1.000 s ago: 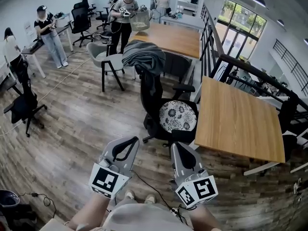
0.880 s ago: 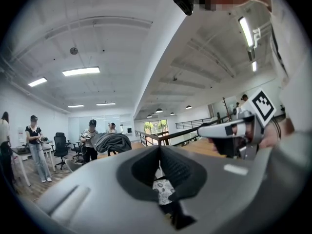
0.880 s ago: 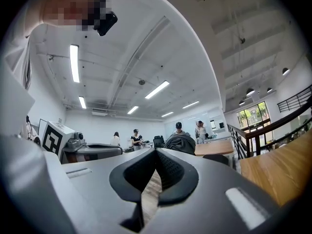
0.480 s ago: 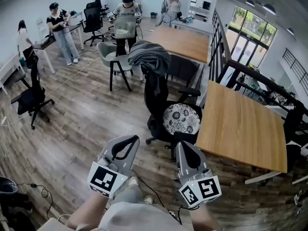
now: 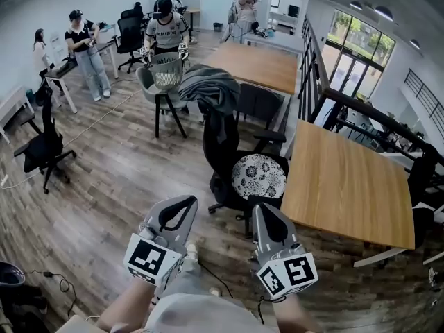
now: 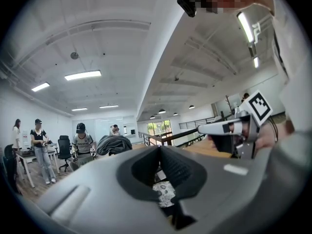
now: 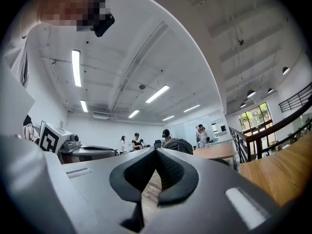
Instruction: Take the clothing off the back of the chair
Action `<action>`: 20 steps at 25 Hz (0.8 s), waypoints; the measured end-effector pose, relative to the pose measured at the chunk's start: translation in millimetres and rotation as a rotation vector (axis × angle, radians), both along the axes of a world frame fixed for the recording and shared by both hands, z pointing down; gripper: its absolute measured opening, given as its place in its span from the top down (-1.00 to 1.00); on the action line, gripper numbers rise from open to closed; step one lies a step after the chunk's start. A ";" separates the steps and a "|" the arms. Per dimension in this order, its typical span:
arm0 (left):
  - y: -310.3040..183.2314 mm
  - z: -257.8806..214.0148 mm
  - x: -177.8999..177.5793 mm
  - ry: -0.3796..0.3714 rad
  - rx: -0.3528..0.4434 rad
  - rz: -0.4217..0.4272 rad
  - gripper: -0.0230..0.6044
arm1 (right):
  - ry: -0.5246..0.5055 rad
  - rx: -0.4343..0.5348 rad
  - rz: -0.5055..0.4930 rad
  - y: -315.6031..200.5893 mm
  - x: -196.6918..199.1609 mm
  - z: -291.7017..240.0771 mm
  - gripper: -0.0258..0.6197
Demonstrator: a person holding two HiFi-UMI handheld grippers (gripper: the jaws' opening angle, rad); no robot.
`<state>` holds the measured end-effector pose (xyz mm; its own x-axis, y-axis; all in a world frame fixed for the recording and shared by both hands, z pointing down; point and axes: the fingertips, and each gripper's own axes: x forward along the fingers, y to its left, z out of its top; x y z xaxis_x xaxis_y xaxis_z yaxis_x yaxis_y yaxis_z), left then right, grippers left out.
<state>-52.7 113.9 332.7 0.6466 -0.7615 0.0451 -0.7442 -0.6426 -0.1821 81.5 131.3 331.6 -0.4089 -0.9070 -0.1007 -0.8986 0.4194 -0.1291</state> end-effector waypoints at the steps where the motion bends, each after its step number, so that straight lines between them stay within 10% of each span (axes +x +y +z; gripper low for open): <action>1: -3.9 1.0 -0.3 0.000 0.001 -0.001 0.93 | 0.002 -0.001 0.001 -3.2 0.1 0.5 0.92; 20: -120.5 23.0 -14.3 0.006 -0.039 0.010 0.93 | 0.028 -0.076 -0.020 -113.8 -24.7 29.8 0.92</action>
<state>-67.0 -6.6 355.7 0.6545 -0.7527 0.0705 -0.7387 -0.6566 -0.1521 56.8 17.5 361.4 -0.4285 -0.9033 -0.0197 -0.8939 0.4270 -0.1363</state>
